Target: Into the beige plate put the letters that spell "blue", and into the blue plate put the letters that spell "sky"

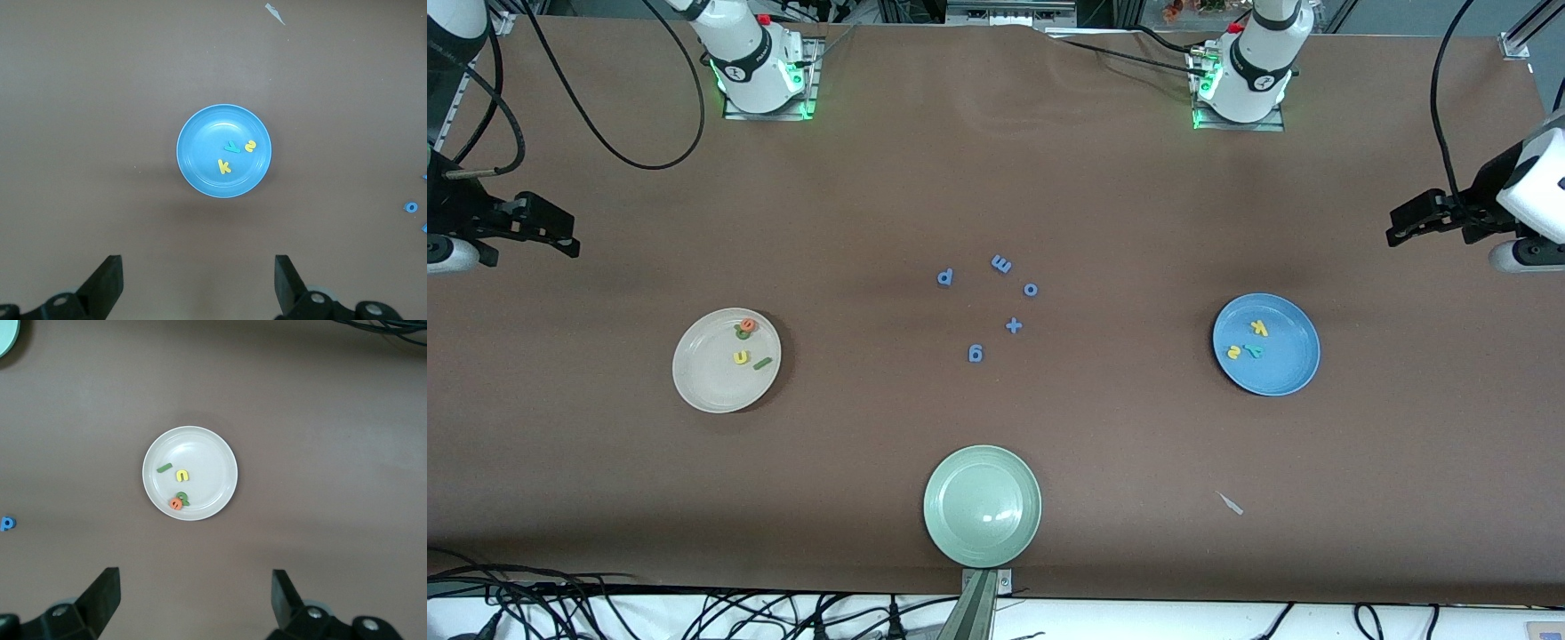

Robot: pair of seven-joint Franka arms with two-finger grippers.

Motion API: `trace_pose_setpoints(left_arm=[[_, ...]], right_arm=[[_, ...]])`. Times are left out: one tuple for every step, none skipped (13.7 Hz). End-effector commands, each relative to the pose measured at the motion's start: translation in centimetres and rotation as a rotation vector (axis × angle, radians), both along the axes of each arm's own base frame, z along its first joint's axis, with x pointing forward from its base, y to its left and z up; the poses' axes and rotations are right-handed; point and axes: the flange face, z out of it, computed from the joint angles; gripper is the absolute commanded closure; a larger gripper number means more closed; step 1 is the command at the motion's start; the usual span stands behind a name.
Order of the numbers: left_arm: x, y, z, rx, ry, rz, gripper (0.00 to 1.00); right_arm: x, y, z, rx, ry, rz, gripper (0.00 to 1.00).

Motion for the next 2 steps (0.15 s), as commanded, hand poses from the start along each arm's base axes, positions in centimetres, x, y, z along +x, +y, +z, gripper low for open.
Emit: trace_pose_setpoints(left_arm=[[0.19, -0.31, 0.31, 0.004, -0.009, 0.004, 0.00], [0.19, -0.31, 0.31, 0.004, -0.009, 0.004, 0.00]], right_arm=[[0.00, 0.05, 0.53, -0.008, -0.010, 0.005, 0.00], [0.01, 0.03, 0.35, -0.010, -0.005, 0.005, 0.00]])
